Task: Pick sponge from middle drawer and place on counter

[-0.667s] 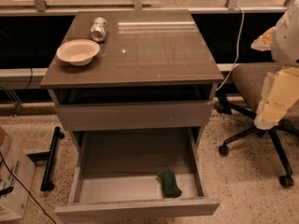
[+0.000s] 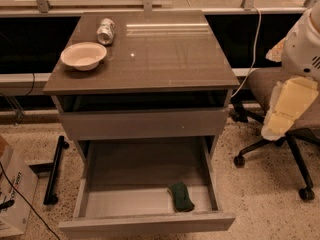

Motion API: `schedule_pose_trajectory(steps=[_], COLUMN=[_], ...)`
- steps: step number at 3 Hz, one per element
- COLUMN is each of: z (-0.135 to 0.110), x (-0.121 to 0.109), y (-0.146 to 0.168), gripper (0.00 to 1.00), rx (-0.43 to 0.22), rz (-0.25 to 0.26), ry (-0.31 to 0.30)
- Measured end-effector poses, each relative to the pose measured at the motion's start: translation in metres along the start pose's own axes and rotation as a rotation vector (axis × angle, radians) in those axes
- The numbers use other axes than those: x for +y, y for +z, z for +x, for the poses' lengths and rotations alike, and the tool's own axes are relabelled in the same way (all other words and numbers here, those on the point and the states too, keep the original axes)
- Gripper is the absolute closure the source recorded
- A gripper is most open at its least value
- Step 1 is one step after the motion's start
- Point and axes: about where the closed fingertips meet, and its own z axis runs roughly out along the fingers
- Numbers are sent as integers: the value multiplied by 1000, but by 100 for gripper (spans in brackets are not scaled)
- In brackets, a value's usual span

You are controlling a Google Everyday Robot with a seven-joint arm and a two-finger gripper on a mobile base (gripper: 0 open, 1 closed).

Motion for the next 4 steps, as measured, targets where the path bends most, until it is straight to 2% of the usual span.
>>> schedule_pose_trajectory(steps=[1, 2, 3, 4], z=[1, 1, 3, 1], x=[-1, -1, 0, 2], y=[36, 76, 133, 165], gripper=[0, 0, 0, 0], rx=[0, 39, 93, 118], rz=[-43, -64, -100, -125], ry=[132, 285, 476, 605])
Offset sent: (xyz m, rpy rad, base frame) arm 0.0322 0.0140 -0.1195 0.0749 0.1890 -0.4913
